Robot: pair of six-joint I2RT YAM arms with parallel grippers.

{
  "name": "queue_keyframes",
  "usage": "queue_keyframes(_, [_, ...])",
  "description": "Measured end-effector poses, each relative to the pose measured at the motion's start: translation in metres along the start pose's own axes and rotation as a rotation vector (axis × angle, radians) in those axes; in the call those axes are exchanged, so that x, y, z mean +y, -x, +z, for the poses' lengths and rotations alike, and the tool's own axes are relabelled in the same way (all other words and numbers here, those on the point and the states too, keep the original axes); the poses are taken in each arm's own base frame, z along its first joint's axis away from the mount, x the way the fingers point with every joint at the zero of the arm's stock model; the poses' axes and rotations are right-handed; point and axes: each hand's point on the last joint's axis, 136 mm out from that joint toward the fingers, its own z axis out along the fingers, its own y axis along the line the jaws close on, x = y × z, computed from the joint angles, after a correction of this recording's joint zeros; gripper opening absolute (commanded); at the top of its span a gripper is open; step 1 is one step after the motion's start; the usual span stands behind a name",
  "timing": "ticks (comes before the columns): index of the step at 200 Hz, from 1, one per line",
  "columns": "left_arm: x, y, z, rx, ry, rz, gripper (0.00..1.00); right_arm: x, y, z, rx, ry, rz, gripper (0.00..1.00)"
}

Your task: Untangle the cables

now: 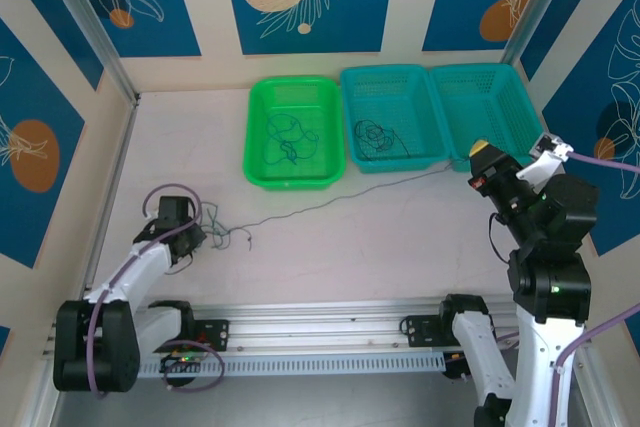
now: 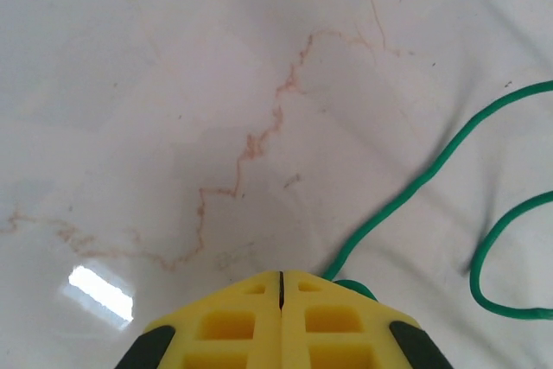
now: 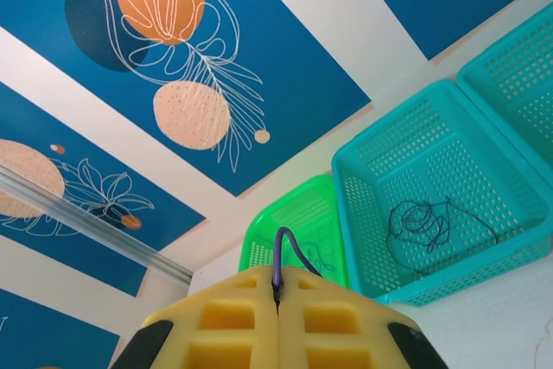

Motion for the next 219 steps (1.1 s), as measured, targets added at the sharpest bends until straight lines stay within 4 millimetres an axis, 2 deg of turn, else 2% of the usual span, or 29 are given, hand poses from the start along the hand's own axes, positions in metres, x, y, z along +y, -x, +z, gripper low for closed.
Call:
queue_keyframes(9, [-0.003,0.002,0.002,-0.003,-0.008,0.008,0.10,0.002,-0.005,0.002,0.024,0.021,0.002,0.00])
queue_keyframes(25, [-0.011,0.004,0.003,-0.003,-0.050,0.017,0.39,0.009,-0.020,0.012,0.096,0.101,0.012,0.00])
queue_keyframes(45, [-0.024,0.006,-0.004,-0.005,-0.121,0.036,0.59,0.014,-0.053,0.034,0.256,0.197,0.041,0.00])
queue_keyframes(59, [-0.034,0.014,-0.017,-0.035,-0.178,0.044,0.63,0.017,-0.091,0.050,0.409,0.237,0.040,0.00])
queue_keyframes(69, [-0.042,0.023,-0.030,-0.066,-0.220,0.053,0.63,0.019,-0.126,0.059,0.523,0.255,0.013,0.00])
queue_keyframes(88, [-0.060,0.042,-0.058,-0.126,-0.295,0.075,0.64,0.023,-0.192,0.059,0.712,0.274,-0.058,0.00])
queue_keyframes(104, [-0.077,0.048,-0.074,-0.138,-0.351,0.110,0.65,0.023,-0.239,0.055,0.833,0.277,-0.119,0.00])
queue_keyframes(119, [-0.094,0.037,-0.079,-0.096,-0.389,0.176,0.68,0.022,-0.282,0.057,0.928,0.264,-0.178,0.00])
queue_keyframes(144, [-0.113,-0.005,-0.069,0.021,-0.395,0.325,0.74,0.010,-0.358,0.062,1.089,0.204,-0.302,0.00])
queue_keyframes(161, [-0.116,-0.025,-0.060,0.075,-0.371,0.390,0.75,-0.005,-0.403,0.065,1.178,0.138,-0.390,0.07])
queue_keyframes(177, [-0.110,-0.034,-0.047,0.104,-0.316,0.413,0.73,-0.014,-0.431,0.071,1.224,0.089,-0.450,0.16])
queue_keyframes(197, [-0.101,-0.039,-0.033,0.125,-0.249,0.411,0.50,-0.011,-0.448,0.084,1.230,0.083,-0.505,0.27])
queue_keyframes(219, [-0.097,-0.045,-0.022,0.145,-0.229,0.420,0.21,0.009,-0.452,0.099,1.193,0.142,-0.543,0.28])
